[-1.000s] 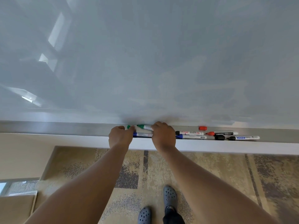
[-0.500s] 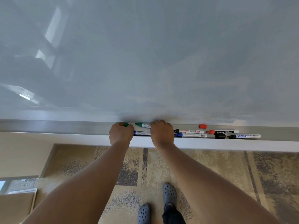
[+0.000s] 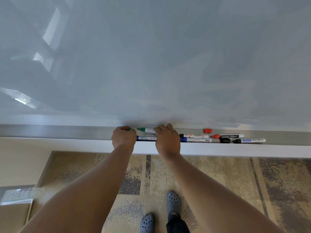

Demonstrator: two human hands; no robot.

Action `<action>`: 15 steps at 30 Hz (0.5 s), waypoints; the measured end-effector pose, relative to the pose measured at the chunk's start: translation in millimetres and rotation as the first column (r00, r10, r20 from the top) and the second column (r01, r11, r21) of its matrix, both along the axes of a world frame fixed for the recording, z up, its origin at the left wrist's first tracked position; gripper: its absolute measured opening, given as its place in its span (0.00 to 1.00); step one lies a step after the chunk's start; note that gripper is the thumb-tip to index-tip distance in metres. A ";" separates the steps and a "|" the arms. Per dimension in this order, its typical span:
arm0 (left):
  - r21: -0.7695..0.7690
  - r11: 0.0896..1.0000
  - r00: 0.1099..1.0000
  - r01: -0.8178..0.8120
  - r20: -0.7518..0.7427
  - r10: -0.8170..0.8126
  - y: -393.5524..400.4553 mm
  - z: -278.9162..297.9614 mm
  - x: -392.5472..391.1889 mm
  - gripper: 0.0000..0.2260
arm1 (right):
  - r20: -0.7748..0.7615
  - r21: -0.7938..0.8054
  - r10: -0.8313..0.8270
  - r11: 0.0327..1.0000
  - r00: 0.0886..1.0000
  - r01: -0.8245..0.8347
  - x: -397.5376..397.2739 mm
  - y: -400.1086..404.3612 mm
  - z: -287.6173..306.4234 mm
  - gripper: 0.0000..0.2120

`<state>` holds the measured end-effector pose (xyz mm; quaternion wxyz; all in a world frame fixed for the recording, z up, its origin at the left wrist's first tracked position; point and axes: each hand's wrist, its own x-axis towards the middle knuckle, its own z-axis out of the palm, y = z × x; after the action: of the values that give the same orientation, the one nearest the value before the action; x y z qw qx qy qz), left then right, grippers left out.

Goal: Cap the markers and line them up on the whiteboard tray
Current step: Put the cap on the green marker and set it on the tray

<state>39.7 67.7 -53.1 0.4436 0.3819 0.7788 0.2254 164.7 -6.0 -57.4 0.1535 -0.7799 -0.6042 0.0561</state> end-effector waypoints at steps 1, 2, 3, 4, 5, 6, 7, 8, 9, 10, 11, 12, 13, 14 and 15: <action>0.004 1.000 1.000 -0.008 0.008 0.008 0.1 -0.2 0.0 0.15 | 0.006 0.008 -0.009 1.000 1.000 0.009 0.7 -1.1 0.6 0.14; 0.004 1.000 1.000 -0.018 0.019 0.018 0.0 -0.3 -0.3 0.15 | 0.009 0.012 -0.016 1.000 1.000 0.016 1.2 -1.9 1.5 0.14; 0.004 1.000 0.999 -0.026 0.033 0.026 -0.3 -0.5 -0.5 0.16 | 0.011 0.018 -0.020 1.000 1.000 0.020 1.8 -2.6 2.2 0.14; 0.005 0.999 0.998 -0.032 0.050 0.032 -1.3 -0.6 -0.7 0.17 | 0.009 0.023 -0.022 0.999 1.000 0.022 2.3 -3.6 3.2 0.14; 0.007 0.999 0.997 -0.037 0.068 0.036 -1.7 -0.8 -0.4 0.17 | 0.007 0.029 -0.024 0.999 1.000 0.024 3.2 -3.9 3.5 0.15; 0.008 0.999 0.996 -0.041 0.082 0.040 -2.5 0.1 -0.1 0.17 | 0.005 0.031 -0.027 0.999 1.000 0.027 3.5 -4.5 4.5 0.16; 0.008 0.999 0.995 -0.044 0.095 0.043 -3.6 1.0 0.0 0.17 | 0.005 0.036 -0.031 0.999 1.000 0.031 3.5 -5.5 5.4 0.16; 0.013 0.999 0.994 -0.041 0.105 0.039 -4.5 3.0 -0.5 0.17 | 0.003 0.042 -0.036 0.998 0.999 0.036 3.1 -6.7 7.7 0.17; 0.018 0.999 0.993 -0.033 0.111 0.030 -4.9 4.4 -0.9 0.17 | 0.003 0.048 -0.042 0.998 0.999 0.042 2.9 -7.5 9.0 0.18; 0.024 0.999 0.993 -0.021 0.113 0.018 -5.2 6.4 -1.9 0.18 | 0.003 0.052 -0.049 0.997 0.999 0.049 2.4 -8.4 11.1 0.19; 0.032 0.999 0.993 -0.010 0.115 0.006 -5.8 8.6 -3.5 0.18 | 0.007 0.061 -0.056 0.997 0.998 0.056 1.9 -9.8 13.3 0.19; 0.042 0.999 0.993 0.000 0.118 -0.005 -6.8 10.8 -6.0 0.18 | 0.012 0.071 -0.062 0.996 0.998 0.061 1.4 -11.5 16.7 0.20; 0.054 0.999 0.993 0.008 0.120 -0.014 -7.6 12.5 -8.6 0.18 | 0.018 0.080 -0.068 0.995 0.998 0.066 1.2 -12.7 19.6 0.21; 0.066 0.998 0.993 0.018 0.118 -0.025 -8.6 14.7 -11.1 0.18 | 0.022 0.085 -0.073 0.994 0.997 0.071 1.1 -13.5 22.8 0.21; 0.078 0.996 0.992 0.029 0.116 -0.038 -10.3 17.9 -13.6 0.18 | 0.023 0.094 -0.079 0.993 0.997 0.077 0.9 -14.6 25.8 0.21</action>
<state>26.1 57.3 -35.2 0.4776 0.3977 0.7355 0.2697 165.7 -20.6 -31.6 0.1836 -0.7956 -0.5772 0.0118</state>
